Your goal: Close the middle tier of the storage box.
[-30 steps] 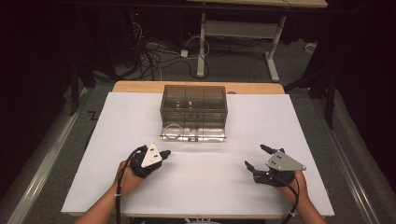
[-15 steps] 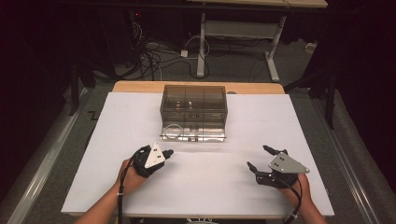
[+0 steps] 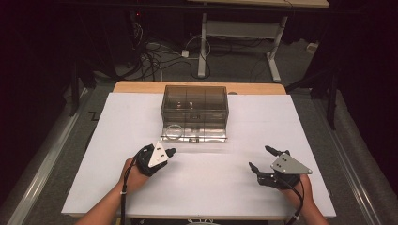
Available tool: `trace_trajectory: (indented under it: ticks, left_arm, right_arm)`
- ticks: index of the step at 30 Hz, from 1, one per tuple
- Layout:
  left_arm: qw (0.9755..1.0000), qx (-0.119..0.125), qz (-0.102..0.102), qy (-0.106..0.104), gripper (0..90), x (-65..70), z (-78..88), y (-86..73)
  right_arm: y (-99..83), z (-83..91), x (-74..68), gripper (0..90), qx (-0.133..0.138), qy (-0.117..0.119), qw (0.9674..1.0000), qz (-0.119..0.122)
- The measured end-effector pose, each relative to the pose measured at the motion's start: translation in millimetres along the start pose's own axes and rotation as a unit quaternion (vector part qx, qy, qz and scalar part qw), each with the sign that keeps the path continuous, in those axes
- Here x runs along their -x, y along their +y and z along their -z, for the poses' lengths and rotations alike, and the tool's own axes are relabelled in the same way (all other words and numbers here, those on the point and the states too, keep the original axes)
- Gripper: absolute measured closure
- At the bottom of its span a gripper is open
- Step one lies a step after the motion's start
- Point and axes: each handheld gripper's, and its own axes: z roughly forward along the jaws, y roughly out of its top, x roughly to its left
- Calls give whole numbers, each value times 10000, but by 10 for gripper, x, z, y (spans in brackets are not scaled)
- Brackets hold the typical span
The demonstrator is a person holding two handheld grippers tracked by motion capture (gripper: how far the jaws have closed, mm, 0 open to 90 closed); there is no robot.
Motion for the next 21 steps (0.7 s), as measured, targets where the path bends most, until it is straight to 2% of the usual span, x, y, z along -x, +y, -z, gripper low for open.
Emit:
trace_trajectory:
  ticks: [7, 8, 12, 13, 15, 16, 17, 18, 21]
  left_arm:
    - [10000, 4, -28, 36, 879, 8, -43, 26]
    - [9998, 116, 137, 17, 879, 27, -54, 29]
    - [9997, 156, 162, 48, 879, 16, -64, 53]
    - [10000, 43, 9, 61, 879, -23, -65, 61]
    - [10000, 13, -2, 45, 879, -46, -104, 77]
    - [9999, 69, 128, -1, 879, -35, -134, 88]
    - [10000, -52, -67, 18, 879, -52, -140, 105]
    - [9999, -73, -132, 36, 879, -52, -152, 123]
    - [9998, -45, -178, 38, 879, -61, -190, 176]
  right_arm:
    - [7, -6, -20, 224, -10, 16, 10000, 8]
    - [7, -9, -23, 224, -16, 19, 10000, 0]
    - [1, -21, -29, 224, -44, 28, 10000, 1]
    - [-1, -26, -26, 224, -52, 25, 10000, -2]
    - [-4, -36, -29, 224, -70, 33, 10000, -29]
    - [-5, -40, -35, 224, -81, 44, 10000, -31]
    - [-6, -44, -42, 224, -90, 45, 9999, -6]
    - [-8, -44, -51, 224, -100, 53, 9999, 3]
    - [-12, -53, -55, 224, -113, 64, 9999, 24]
